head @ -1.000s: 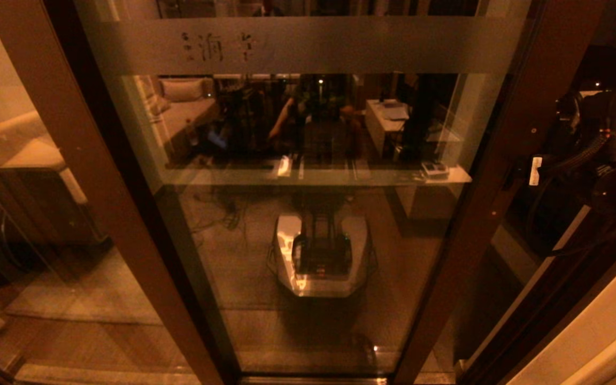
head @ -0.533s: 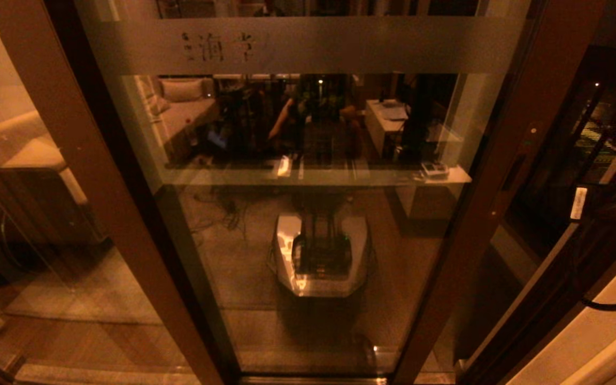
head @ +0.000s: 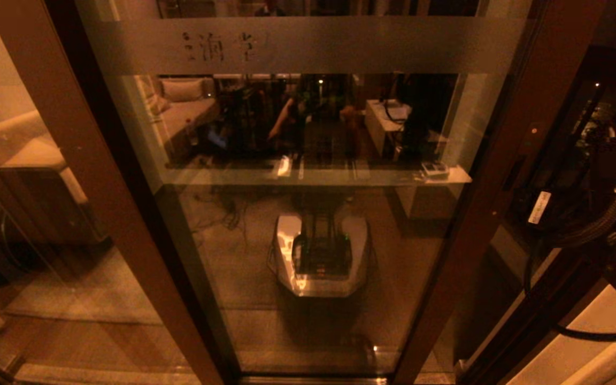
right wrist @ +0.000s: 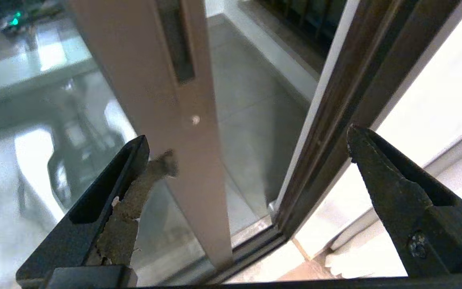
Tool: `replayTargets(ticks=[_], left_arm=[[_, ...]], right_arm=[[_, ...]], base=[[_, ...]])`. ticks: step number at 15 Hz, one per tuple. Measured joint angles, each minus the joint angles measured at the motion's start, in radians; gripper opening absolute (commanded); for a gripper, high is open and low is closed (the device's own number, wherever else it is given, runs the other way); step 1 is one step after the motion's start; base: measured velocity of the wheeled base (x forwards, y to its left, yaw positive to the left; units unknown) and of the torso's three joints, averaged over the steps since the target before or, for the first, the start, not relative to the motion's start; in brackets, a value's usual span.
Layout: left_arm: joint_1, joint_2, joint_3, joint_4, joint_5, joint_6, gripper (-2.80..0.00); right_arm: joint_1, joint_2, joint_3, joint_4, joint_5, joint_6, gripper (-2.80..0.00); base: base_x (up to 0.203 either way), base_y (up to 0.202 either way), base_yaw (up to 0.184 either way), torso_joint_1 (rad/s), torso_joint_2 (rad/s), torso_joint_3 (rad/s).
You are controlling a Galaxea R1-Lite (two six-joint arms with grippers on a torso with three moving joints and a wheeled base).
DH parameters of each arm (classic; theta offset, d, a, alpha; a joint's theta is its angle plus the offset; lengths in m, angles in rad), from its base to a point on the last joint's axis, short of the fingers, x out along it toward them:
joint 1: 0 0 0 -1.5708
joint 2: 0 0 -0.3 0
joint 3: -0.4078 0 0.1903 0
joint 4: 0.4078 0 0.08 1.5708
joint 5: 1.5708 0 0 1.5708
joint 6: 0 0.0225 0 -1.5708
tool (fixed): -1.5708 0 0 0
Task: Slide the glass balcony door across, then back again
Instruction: Close the slid door
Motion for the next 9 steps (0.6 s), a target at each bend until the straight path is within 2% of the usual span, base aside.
replayTargets(ticks=[5,9], left_arm=[[0.000,0.000,0.000,0.000,0.000,0.000,-2.80],[0.001,0.000,0.000,0.000,0.000,0.000,-2.80]], right_arm=[[-0.134,0.138,-0.148,-0.007,-0.006,-0.057,0.00],[-0.166,0.191,-0.181,-0.006,0.000,-0.076,0.00]], base=[[0.000,0.000,0.000,0.000,0.00,0.000],[0.000,0.000,0.000,0.000,0.00,0.000]])
